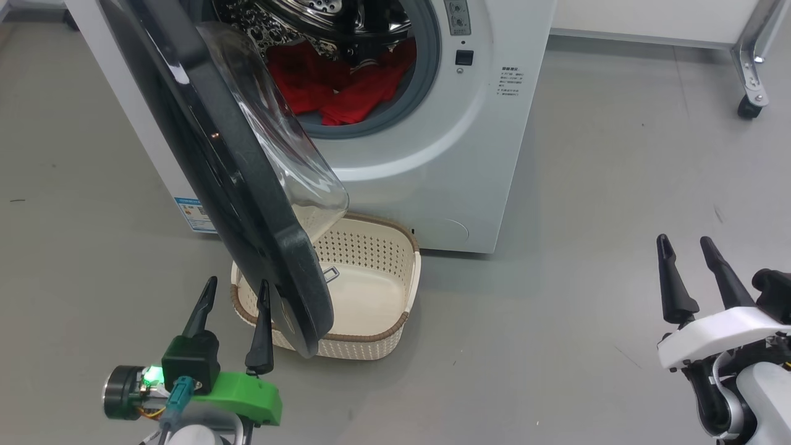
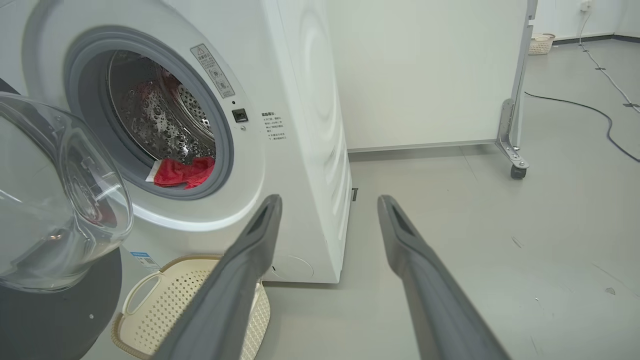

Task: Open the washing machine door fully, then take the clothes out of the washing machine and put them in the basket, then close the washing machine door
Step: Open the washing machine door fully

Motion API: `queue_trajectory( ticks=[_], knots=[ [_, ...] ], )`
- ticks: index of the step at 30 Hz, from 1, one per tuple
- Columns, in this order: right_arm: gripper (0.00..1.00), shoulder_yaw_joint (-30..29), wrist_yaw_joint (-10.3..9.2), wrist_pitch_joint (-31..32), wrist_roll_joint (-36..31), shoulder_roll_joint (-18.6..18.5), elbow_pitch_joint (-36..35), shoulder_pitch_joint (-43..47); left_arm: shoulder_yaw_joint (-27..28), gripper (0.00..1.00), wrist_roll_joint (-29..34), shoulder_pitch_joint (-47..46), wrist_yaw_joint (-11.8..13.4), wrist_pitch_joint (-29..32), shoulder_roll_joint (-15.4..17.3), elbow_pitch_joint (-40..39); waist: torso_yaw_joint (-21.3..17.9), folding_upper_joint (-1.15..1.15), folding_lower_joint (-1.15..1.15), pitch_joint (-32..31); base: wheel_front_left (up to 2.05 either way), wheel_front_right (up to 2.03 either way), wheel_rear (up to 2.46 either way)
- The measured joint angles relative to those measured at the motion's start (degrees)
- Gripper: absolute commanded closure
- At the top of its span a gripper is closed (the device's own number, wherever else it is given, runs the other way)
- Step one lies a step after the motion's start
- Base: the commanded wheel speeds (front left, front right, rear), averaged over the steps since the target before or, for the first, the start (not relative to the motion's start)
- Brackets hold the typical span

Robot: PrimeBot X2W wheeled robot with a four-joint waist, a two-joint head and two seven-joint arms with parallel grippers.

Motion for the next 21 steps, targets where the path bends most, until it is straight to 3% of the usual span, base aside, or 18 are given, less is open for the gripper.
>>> queue_trajectory(
  ticks=[21],
  knots=[
    [0.0,-4.3,0.02,0.0,-8.1,2.4,-4.2,4.5,0.1,0.0,-2.6,0.8,0.0,0.0,0.0,0.7,-0.2,0.0,0.0,-0.5,0.0,0.0,0.0]
  ],
)
